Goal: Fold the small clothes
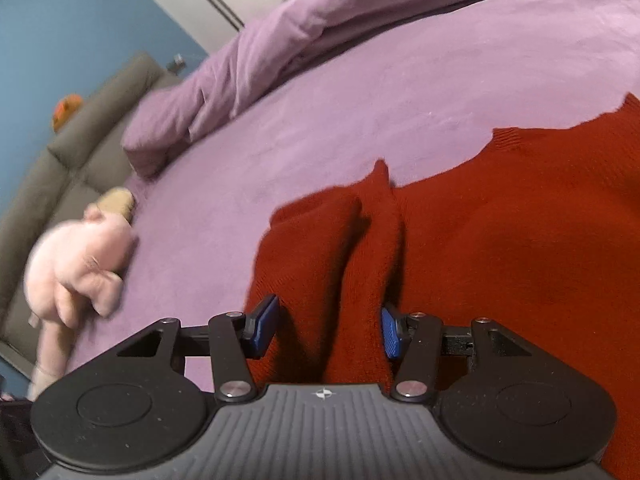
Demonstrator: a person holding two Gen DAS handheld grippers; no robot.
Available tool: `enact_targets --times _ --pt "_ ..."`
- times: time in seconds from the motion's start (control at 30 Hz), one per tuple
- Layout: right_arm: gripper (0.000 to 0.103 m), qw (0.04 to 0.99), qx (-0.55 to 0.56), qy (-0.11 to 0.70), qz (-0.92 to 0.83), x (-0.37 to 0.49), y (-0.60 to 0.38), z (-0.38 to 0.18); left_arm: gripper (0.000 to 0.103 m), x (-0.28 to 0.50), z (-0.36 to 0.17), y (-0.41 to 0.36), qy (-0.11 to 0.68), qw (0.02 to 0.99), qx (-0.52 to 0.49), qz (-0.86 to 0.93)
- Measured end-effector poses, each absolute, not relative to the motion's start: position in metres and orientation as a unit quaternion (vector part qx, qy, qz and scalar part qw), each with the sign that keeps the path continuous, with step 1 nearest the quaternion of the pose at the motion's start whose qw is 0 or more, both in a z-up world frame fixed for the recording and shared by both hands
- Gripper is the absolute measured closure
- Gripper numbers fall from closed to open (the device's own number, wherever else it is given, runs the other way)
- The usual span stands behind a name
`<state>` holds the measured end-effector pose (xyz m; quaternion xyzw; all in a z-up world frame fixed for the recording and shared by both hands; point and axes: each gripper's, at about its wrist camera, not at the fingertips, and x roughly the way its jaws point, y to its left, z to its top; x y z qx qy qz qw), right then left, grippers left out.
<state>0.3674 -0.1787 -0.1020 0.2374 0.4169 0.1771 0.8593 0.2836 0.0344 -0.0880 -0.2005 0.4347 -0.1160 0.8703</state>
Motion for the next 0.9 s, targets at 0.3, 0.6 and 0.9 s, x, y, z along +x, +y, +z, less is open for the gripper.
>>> enact_targets --times 0.3,0.6,0.9 --pt "0.091 0.905 0.103 0.382 0.155 0.36 -0.142 -0.087 0.06 0.276 -0.081 0.035 0.432 0.871 -0.205 -0.111" --pt "0.092 0.953 -0.017 0.293 0.08 0.309 -0.166 -0.053 0.06 0.264 -0.064 0.017 0.419 0.882 -0.172 -0.132" --pt "0.092 0.933 0.079 0.352 0.013 0.307 -0.245 -0.109 0.056 0.282 -0.083 -0.029 0.465 0.851 -0.167 -0.179"
